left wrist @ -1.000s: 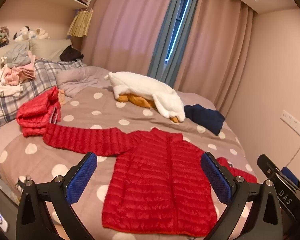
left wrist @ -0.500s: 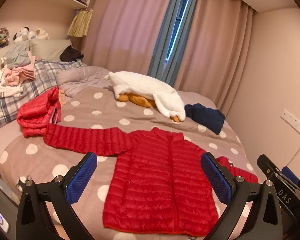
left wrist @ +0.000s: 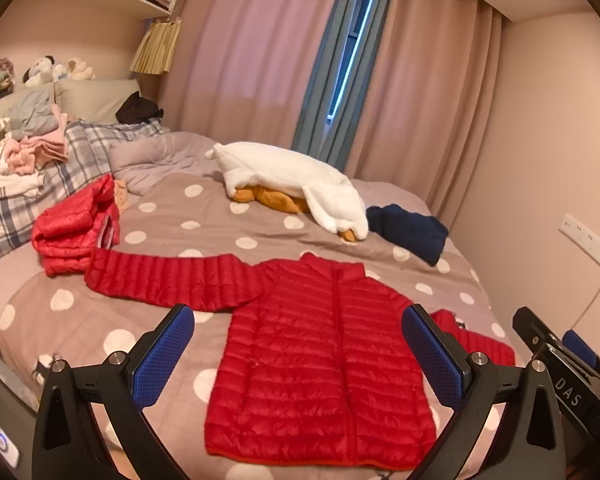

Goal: Fold large clothes

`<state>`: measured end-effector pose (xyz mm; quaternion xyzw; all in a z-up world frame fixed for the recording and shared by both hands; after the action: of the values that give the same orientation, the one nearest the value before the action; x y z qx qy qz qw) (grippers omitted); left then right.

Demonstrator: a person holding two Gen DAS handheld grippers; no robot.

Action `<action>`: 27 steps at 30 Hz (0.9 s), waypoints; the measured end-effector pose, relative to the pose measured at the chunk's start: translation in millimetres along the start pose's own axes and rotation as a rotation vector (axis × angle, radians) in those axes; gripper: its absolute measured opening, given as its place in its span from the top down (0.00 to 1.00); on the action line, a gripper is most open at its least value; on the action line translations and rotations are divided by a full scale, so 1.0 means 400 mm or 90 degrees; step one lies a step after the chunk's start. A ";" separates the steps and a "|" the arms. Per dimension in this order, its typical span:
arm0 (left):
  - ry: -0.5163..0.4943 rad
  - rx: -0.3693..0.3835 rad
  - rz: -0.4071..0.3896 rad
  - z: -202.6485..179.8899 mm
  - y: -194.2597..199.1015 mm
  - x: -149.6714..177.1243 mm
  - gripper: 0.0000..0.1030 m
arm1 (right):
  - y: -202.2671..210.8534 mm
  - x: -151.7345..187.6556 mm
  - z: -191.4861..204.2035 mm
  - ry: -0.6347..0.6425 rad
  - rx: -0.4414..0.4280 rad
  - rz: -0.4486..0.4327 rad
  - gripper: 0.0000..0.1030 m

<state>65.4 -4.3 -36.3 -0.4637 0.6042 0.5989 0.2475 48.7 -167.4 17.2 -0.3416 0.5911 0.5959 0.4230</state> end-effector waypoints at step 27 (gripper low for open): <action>-0.004 0.002 -0.007 0.001 0.012 -0.003 0.00 | 0.001 -0.005 0.000 0.005 -0.001 0.000 0.00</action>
<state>61.9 -4.4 -32.8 -0.4646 0.6022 0.5978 0.2533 49.3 -167.5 19.3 -0.3441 0.5921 0.5954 0.4201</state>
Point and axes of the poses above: each gripper's, at about its wrist camera, not at the fingertips, and y roughly against the way its jaws point, z to its left, x to its underside, the point moved 7 cm from there along -y, roughly the way its jaws point, and after that the axes turned 11 degrees about -x, right-handed, at the moved point
